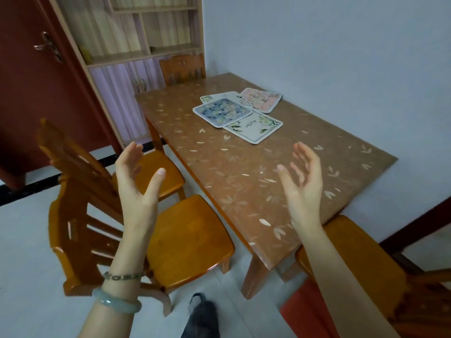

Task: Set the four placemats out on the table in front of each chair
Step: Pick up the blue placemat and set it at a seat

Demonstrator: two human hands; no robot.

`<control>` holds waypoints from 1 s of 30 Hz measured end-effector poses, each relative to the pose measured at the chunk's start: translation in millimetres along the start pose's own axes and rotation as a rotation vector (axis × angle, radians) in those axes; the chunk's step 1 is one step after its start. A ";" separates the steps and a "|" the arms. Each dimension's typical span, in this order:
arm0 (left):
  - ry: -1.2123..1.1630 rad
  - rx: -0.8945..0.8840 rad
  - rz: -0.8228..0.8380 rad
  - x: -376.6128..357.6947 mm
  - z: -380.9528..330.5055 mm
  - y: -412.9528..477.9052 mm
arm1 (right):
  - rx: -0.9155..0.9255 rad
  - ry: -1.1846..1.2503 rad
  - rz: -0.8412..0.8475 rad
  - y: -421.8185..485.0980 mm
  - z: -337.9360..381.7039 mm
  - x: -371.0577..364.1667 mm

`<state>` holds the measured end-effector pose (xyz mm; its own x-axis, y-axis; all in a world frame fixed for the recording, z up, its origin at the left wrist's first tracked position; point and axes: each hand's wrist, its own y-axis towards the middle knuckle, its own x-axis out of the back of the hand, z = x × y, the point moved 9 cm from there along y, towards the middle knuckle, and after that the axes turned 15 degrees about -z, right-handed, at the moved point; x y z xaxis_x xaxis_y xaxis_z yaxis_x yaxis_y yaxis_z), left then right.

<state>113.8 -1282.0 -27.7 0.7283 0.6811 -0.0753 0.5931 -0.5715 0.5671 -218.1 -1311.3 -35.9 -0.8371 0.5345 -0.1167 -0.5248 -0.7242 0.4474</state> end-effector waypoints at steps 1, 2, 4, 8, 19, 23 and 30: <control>-0.009 0.000 0.007 -9.7 11.5 12.7 | 0.003 -0.008 -0.011 7.9 -6.1 -9.8; -0.012 0.002 0.017 -18.4 22.2 24.7 | 0.008 -0.016 -0.022 15.2 -11.6 -19.0; -0.027 0.013 0.046 -38.2 44.0 53.1 | 0.004 -0.036 -0.058 32.0 -23.1 -40.0; -0.067 0.015 0.108 -74.4 77.5 111.2 | 0.030 -0.064 -0.114 67.6 -37.3 -83.4; -0.100 0.009 0.281 -177.1 150.9 189.2 | 0.020 -0.152 -0.195 131.2 -82.7 -145.8; -0.113 0.036 0.307 -208.2 171.1 201.8 | 0.004 -0.147 -0.202 154.3 -103.8 -161.3; -0.100 0.061 0.334 -284.1 213.0 225.5 | -0.043 -0.168 -0.226 213.0 -169.0 -188.4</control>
<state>113.8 -1701.9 -53.1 0.9136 0.4059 0.0246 0.3339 -0.7833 0.5243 -198.3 -1640.0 -68.5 -0.6624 0.7468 -0.0595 -0.7046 -0.5940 0.3883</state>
